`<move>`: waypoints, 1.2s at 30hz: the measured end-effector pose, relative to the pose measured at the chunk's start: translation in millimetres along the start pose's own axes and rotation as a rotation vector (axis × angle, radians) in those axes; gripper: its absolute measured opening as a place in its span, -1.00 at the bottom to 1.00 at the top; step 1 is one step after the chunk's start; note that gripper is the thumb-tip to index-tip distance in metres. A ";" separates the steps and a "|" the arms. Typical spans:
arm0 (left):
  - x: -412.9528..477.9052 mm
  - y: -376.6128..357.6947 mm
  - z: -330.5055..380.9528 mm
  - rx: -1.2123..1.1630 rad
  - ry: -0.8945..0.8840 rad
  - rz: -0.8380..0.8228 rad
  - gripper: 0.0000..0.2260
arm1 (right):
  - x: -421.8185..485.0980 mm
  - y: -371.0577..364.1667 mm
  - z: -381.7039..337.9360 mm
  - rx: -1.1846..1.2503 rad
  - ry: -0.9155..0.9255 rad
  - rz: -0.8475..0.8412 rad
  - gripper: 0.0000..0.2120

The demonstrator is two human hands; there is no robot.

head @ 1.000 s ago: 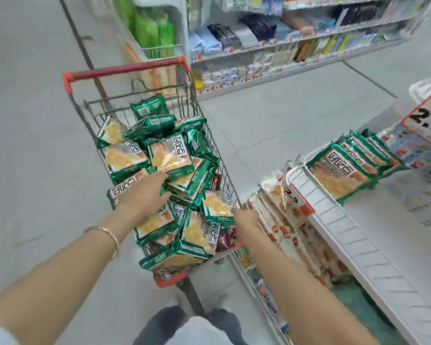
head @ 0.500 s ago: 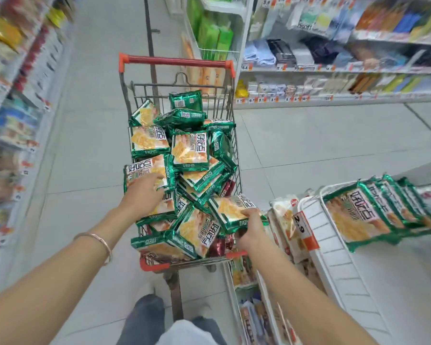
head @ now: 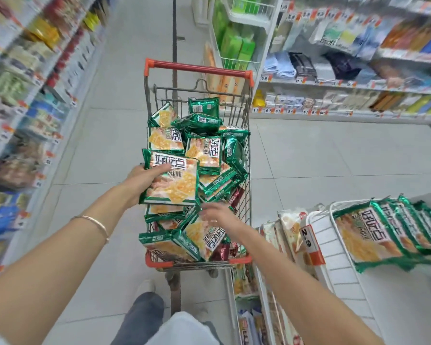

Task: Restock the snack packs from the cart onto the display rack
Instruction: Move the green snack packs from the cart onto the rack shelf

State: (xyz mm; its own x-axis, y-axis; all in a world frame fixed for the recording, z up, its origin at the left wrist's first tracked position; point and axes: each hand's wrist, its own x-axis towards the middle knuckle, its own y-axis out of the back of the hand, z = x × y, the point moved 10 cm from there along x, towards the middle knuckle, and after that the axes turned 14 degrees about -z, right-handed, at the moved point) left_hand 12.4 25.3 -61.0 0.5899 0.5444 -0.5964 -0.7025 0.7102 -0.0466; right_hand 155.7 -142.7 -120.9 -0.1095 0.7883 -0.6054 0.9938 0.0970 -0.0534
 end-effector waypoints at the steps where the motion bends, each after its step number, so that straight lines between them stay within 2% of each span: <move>1: -2.1 16.7 1.5 -0.035 -0.038 0.070 -0.39 | 9.1 -15.0 15.7 -0.221 -0.070 -0.038 -0.42; 3: -8.5 42.0 1.4 -0.088 -0.074 0.166 -0.59 | 26.3 -49.5 41.2 -0.540 -0.156 -0.121 -0.14; 5: -15.3 53.6 1.7 -0.105 -0.094 0.202 -0.60 | 36.6 -64.6 42.9 -0.684 -0.122 -0.090 -0.12; 7: -23.7 58.6 3.0 -0.112 -0.105 0.231 -0.60 | 38.8 -56.0 39.8 -0.607 -0.059 -0.014 -0.23; 10: -33.8 68.8 9.6 -0.108 -0.164 0.345 -0.75 | 18.5 -12.3 31.6 -0.424 -0.033 0.086 -0.44; 12: -35.8 66.3 17.6 -0.079 -0.211 0.392 -0.78 | -7.0 30.8 25.3 -0.190 0.006 0.204 -0.58; 14: -27.6 49.3 22.0 -0.055 -0.210 0.353 -0.68 | -38.2 73.4 18.7 0.064 0.072 0.328 -0.64; 15: -21.2 35.5 25.1 -0.045 -0.209 0.311 -0.58 | -51.2 88.7 15.1 0.208 0.124 0.367 -0.62; 17: -8.2 -1.0 33.0 -0.021 -0.187 0.196 -0.25 | -71.7 103.1 7.4 0.497 0.235 0.383 -0.54; 18: -2.9 -23.6 37.5 0.001 -0.161 0.128 -0.08 | -80.3 103.5 1.4 0.608 0.286 0.380 -0.57; 19: 3.9 -47.1 41.4 0.018 -0.137 0.066 -0.01 | -88.6 100.4 -5.5 0.673 0.325 0.369 -0.69; 21: 14.5 -91.9 49.0 0.057 -0.095 -0.030 -0.02 | -105.4 91.4 -13.6 0.741 0.367 0.384 -0.92; 22: 16.8 -112.7 53.2 0.069 -0.074 -0.078 -0.02 | -112.8 88.0 -14.4 0.745 0.371 0.417 -0.93; 23: 19.5 -133.0 56.7 0.083 -0.062 -0.133 0.01 | -117.3 86.7 -11.7 0.705 0.355 0.454 -0.80; 26: 25.5 -187.4 64.8 0.222 -0.051 -0.362 0.14 | -131.3 78.3 -4.5 0.501 0.254 0.579 -0.11; 27: 28.8 -202.1 64.4 0.286 -0.048 -0.430 0.14 | -135.5 75.6 1.8 0.457 0.217 0.615 -0.03; 29: 31.0 -227.2 67.0 0.400 -0.064 -0.538 0.09 | -153.8 73.5 9.1 0.409 0.158 0.696 -0.01; 32: 25.7 -264.0 79.3 0.476 -0.109 -0.636 -0.06 | -197.1 88.3 22.7 0.454 0.161 0.840 0.18; 33: 22.6 -281.2 81.9 0.463 -0.080 -0.687 -0.10 | -213.7 96.4 29.5 0.515 0.189 0.877 0.17; 34: 18.2 -304.4 85.8 0.441 -0.061 -0.765 -0.08 | -231.2 102.7 32.9 0.570 0.215 0.892 0.07; 36: 12.3 -355.1 86.1 0.511 -0.055 -0.940 0.08 | -265.0 115.2 36.8 0.660 0.276 0.881 -0.36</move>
State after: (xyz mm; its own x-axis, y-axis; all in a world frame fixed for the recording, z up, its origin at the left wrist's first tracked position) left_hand 303.4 -181.8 17.3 0.8338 -0.3083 -0.4580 0.2858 0.9508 -0.1199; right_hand 299.8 -362.8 4.2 0.7136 0.5384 -0.4482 0.5322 -0.8327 -0.1528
